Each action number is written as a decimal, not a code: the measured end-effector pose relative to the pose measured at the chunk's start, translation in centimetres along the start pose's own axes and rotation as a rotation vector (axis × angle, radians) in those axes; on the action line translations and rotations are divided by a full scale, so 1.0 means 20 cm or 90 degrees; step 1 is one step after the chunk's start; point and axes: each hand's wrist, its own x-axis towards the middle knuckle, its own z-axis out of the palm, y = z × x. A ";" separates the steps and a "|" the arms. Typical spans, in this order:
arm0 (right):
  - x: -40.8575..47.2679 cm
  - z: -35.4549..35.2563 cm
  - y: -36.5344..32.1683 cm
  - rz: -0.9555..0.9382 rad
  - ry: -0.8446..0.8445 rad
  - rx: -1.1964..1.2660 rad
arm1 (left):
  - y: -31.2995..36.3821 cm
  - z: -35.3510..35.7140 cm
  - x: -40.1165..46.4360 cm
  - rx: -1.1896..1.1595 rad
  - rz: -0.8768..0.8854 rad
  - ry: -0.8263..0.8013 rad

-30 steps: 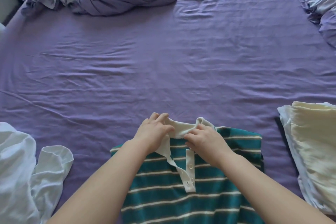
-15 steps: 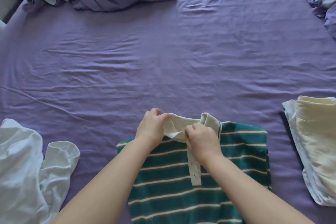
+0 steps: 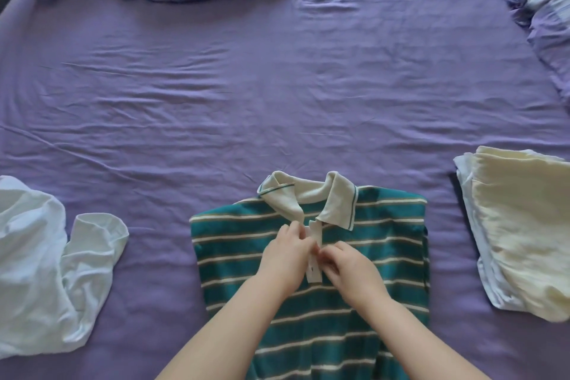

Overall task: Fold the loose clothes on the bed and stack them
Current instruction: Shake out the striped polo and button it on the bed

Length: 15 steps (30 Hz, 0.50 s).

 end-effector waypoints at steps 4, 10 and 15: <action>-0.04 0.02 -0.02 0.032 0.023 0.052 | 0.01 0.02 -0.02 0.024 0.022 0.007; -0.05 0.04 -0.04 0.074 0.041 0.073 | 0.01 0.02 -0.05 0.054 0.025 0.031; -0.01 0.02 -0.06 0.135 0.003 0.080 | 0.00 0.06 -0.07 0.051 0.069 0.060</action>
